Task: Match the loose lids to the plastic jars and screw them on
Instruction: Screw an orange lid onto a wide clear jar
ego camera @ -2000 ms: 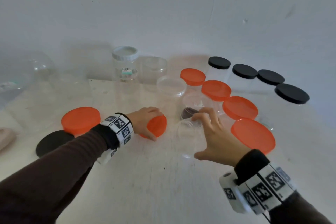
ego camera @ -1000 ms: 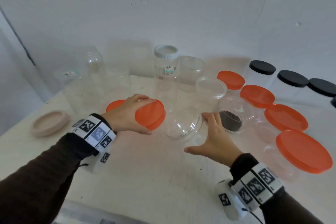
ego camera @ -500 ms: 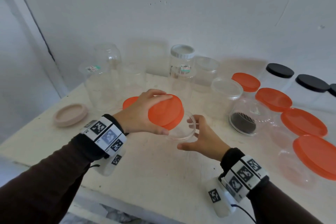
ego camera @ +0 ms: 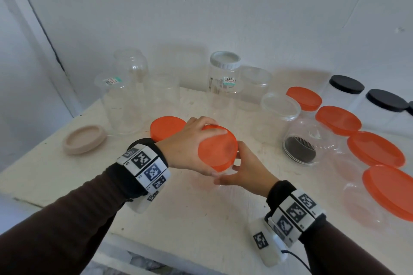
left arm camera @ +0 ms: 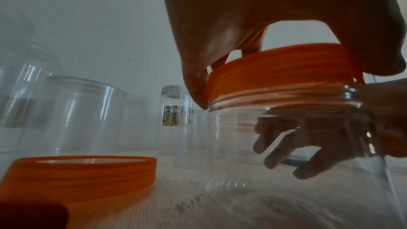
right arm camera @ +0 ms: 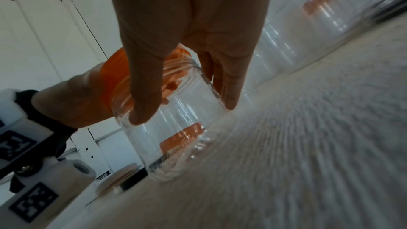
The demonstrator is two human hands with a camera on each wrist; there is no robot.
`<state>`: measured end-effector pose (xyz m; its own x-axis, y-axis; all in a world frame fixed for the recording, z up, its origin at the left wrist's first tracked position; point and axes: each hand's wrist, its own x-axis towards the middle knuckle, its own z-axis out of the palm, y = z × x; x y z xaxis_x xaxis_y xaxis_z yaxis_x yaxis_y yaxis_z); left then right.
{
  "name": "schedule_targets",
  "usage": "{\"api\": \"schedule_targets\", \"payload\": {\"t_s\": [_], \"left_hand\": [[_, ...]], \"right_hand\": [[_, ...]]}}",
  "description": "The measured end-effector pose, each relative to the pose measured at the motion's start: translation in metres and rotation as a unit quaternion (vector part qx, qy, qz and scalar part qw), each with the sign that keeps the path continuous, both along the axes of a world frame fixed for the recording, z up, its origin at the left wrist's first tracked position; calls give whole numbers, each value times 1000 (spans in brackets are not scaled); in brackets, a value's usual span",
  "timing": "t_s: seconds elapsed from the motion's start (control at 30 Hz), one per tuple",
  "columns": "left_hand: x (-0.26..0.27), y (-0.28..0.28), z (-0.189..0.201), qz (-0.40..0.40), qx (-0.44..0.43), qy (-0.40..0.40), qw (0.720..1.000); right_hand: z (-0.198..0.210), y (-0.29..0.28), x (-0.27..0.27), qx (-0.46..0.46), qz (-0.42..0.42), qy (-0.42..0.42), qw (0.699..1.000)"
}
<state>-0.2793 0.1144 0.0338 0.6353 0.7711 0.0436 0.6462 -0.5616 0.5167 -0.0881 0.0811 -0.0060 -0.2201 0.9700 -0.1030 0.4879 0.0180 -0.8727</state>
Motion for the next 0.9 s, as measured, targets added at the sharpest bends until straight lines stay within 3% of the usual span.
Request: {"api": "schedule_targets", "payload": {"t_s": [0.63,0.9], "left_hand": [[1,21,-5,26,-2,35,999],[0,33,-16,80,-68,-63,992]], "right_hand": [[-1,35,4,10,46,10,999],[-2,54,12,4,69,-20,997]]}}
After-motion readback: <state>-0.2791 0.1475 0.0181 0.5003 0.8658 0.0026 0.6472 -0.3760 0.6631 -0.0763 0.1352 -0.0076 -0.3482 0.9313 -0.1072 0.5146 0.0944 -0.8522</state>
